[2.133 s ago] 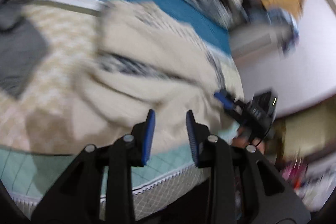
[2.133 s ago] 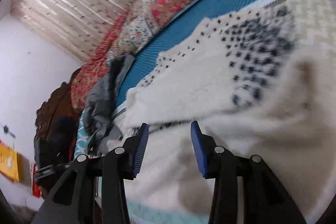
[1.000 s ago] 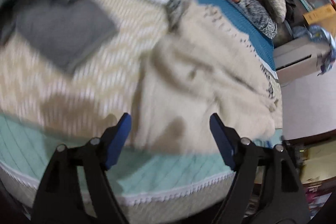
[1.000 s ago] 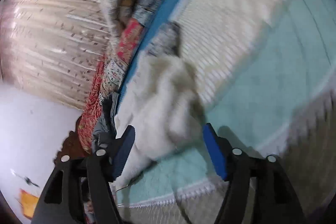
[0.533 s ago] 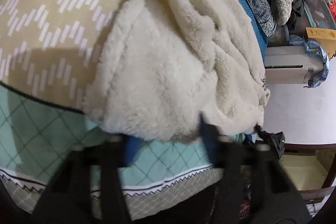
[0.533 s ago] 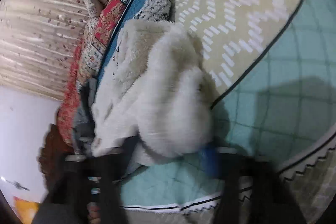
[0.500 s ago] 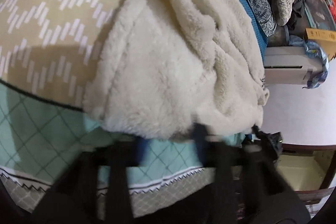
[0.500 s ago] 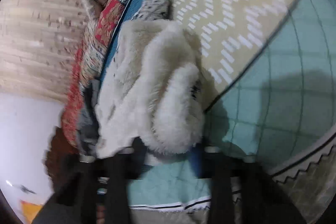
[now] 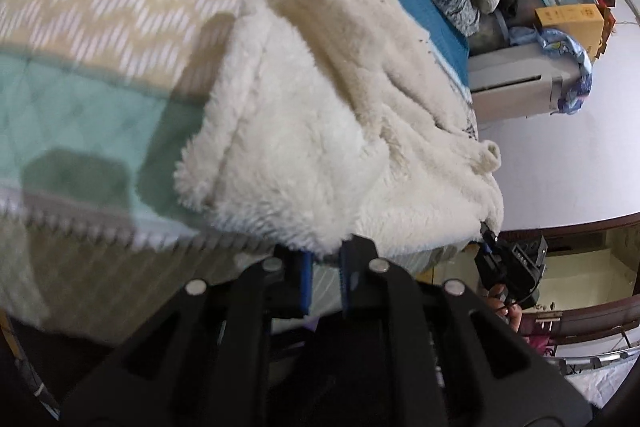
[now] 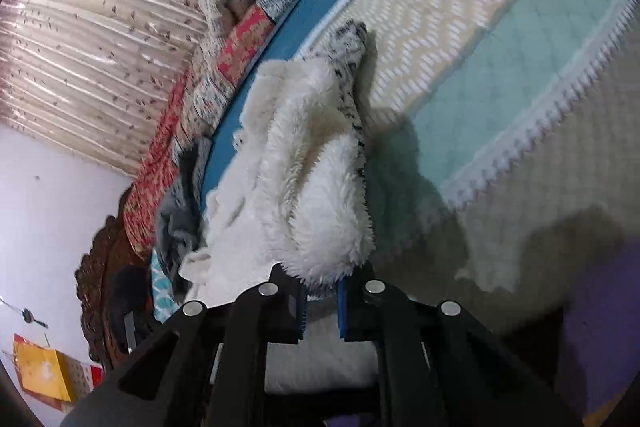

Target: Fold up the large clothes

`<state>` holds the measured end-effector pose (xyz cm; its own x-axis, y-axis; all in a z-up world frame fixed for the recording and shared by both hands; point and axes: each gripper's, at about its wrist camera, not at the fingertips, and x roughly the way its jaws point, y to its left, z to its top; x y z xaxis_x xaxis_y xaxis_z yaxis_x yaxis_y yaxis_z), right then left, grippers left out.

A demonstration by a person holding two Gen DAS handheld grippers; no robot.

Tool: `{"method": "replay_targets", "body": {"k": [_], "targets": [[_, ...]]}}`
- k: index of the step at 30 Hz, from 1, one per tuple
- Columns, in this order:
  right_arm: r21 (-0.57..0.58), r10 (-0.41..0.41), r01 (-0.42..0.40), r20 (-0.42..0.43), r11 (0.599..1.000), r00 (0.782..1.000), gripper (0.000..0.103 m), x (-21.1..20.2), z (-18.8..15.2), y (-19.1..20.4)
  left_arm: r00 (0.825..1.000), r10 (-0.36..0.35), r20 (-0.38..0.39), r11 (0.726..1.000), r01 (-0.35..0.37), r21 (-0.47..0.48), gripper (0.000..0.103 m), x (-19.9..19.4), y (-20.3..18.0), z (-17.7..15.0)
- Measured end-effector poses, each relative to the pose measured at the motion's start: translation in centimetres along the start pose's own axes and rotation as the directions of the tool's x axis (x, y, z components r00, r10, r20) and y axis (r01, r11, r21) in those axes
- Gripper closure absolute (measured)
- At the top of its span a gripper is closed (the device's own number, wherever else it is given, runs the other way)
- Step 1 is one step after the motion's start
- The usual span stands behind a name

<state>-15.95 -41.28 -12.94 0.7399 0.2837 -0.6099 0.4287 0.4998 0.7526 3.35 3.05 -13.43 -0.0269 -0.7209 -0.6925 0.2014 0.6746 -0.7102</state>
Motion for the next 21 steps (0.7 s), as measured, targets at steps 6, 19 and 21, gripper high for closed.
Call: {"method": "replay_targets", "body": {"k": [6,19,21], "targets": [[0.062,-0.096,0.102,-0.097,0.993,0.991,0.021,1.6,-3.7,-4.2,0.993,0.120,-0.023,0.988,-0.121,-0.098,0.097,0.5,5.1,-2.9],[0.113,0.014,-0.017,0.033,0.993,0.999,0.071,-2.5,-3.9,-5.2,0.988,0.156,0.020,0.987,-0.155,-0.050,0.067,-1.2,4.7,-1.2],[0.127,0.005,-0.010,0.039,0.992,0.999,0.072,-2.7,-4.0,-5.6,0.989,0.147,0.004,0.987,-0.147,-0.065,0.064,-0.7,4.9,-0.8]]}}
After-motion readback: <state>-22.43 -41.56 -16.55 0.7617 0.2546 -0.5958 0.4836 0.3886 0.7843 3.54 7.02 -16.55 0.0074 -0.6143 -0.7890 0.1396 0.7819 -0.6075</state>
